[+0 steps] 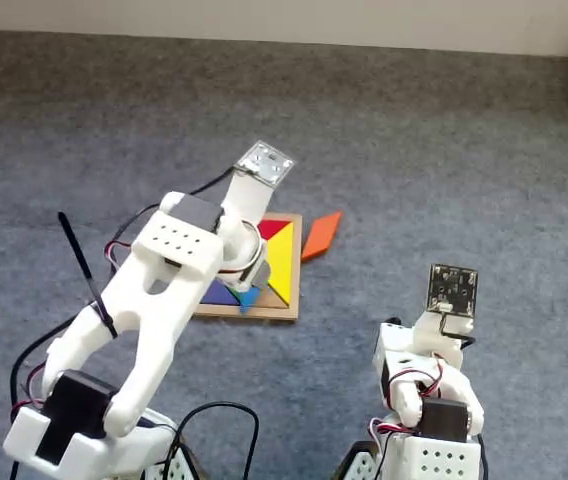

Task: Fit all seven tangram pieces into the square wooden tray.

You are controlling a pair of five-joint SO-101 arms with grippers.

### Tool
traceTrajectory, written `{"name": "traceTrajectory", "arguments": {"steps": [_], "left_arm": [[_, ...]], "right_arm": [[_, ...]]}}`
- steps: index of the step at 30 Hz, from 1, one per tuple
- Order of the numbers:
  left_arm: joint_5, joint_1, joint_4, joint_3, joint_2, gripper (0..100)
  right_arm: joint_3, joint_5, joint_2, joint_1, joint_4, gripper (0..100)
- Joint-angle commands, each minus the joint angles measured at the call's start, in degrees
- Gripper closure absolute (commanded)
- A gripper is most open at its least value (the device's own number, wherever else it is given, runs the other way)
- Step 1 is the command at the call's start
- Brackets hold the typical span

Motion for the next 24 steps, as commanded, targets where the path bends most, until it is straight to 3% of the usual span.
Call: {"name": "traceTrajectory", "arguments": {"steps": [1,9,18,24], "left_arm": [[-0.26,1.63,-0.70,-1.89,-2.68,78],[-0.26,7.43,-0.53,-1.27,-2.24,78],[-0.62,15.69,6.95,-1.01,-2.24,78],[-12.13,12.70,3.52,3.91,-2.15,78]], "right_arm": [[8.22,0.70,-0.40,1.01,-0.66,84.3],[8.22,0.70,-0.40,1.01,-0.66,84.3],[8.22,0.70,-0.40,1.01,-0.66,84.3],[8.22,0.70,-0.40,1.01,-0.66,84.3]]}}
